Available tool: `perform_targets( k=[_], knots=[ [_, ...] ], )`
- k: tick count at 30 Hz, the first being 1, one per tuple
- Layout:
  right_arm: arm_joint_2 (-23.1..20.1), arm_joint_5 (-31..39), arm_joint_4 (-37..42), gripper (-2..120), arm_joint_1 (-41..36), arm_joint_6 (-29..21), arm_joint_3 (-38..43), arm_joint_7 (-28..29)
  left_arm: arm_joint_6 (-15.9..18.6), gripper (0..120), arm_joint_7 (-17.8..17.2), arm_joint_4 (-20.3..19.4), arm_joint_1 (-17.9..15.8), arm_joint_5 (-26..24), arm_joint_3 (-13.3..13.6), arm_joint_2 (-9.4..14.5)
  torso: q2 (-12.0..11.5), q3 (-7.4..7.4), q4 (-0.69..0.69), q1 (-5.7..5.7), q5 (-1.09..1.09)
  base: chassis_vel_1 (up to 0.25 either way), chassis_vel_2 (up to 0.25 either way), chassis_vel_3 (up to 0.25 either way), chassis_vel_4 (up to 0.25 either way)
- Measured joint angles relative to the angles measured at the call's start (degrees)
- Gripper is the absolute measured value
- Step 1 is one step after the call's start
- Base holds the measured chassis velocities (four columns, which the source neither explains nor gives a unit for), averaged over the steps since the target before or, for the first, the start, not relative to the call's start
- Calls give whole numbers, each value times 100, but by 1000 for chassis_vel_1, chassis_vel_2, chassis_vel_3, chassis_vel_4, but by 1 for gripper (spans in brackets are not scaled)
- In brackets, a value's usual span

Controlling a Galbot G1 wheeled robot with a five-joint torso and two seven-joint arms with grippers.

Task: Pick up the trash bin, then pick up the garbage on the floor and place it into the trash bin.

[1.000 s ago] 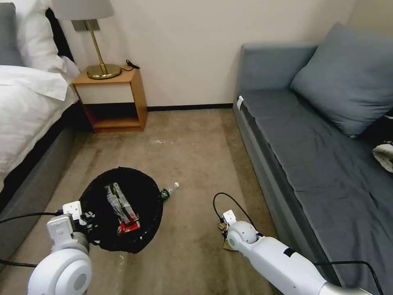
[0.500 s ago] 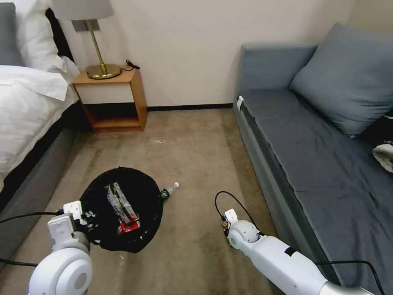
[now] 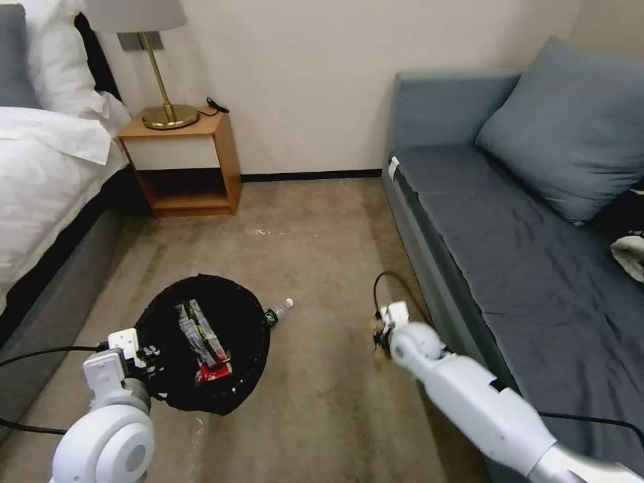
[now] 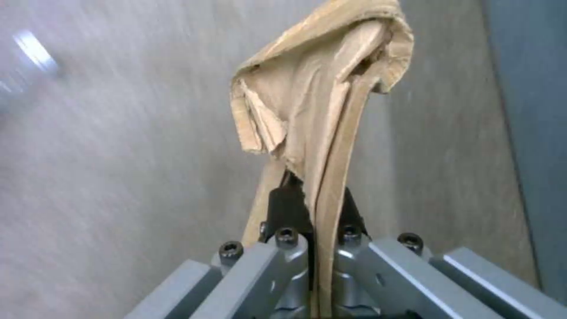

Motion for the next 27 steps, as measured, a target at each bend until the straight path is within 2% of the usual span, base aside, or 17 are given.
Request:
perform_targets(
  k=[3, 4, 5, 7, 8, 10, 11, 13, 16, 17, 18, 27],
  knots=[
    [-245, 337, 676, 0, -127, 526, 343, -266, -1, 1, 0, 0, -5, -1, 1, 3, 0, 0, 0, 0, -2, 0, 0, 0, 0],
    [-245, 337, 676, 0, -127, 526, 343, -266, -1, 1, 0, 0, -5, -1, 1, 3, 0, 0, 0, 0, -2, 0, 0, 0, 0],
    [-293, 462, 856, 0, -179, 773, 405, -439, 0, 1, 0, 2, -8, -2, 1, 6, 0, 0, -1, 0, -1, 0, 0, 0, 0],
    [-416, 838, 1430, 0, -347, 1730, 491, -1158, 0, 1, 0, 15, -20, -2, 1, 13, 0, -1, 0, 0, -2, 0, 0, 0, 0],
    [-416, 838, 1430, 0, -347, 1730, 491, -1158, 0, 1, 0, 15, -20, -2, 1, 13, 0, -1, 0, 0, -2, 0, 0, 0, 0],
    [-428, 1000, 1888, 0, -481, 2521, 345, -1691, 0, 1, 0, 19, -21, 0, 1, -5, 0, -1, 0, 0, 0, 0, 0, 0, 0],
    [-428, 1000, 1888, 0, -481, 2521, 345, -1691, 0, 1, 0, 19, -21, 0, 1, -5, 0, -1, 0, 0, 0, 0, 0, 0, 0],
    [-362, 1151, 2325, 0, -555, 2996, 107, -2030, 0, 1, 0, 30, -18, 8, 2, -27, 0, -1, 1, 0, -1, 0, 0, 0, 0],
    [-332, 1190, 2450, 0, -566, 3093, 21, -2144, 0, 1, 0, 35, -18, 13, 6, -30, 0, -1, 1, 0, -1, 0, 0, 0, 0],
    [-266, 1241, 2734, 0, -566, 3354, -321, -2518, 0, 1, 0, 37, -29, 18, 14, -32, 0, -1, 1, 0, -1, 0, 0, 0, 0],
    [-247, 1234, 2793, 0, -538, 3394, -454, -2656, 0, 1, 0, 36, -40, 19, 16, -31, 0, -1, 1, 0, -2, 0, 0, 0, 0],
    [-67, 726, 2548, 0, -153, 3463, -1199, -3669, 6, 1, 0, 29, -52, 45, 40, -66, 0, 0, 1, 0, -1, 0, 0, 0, 0]
  ],
)
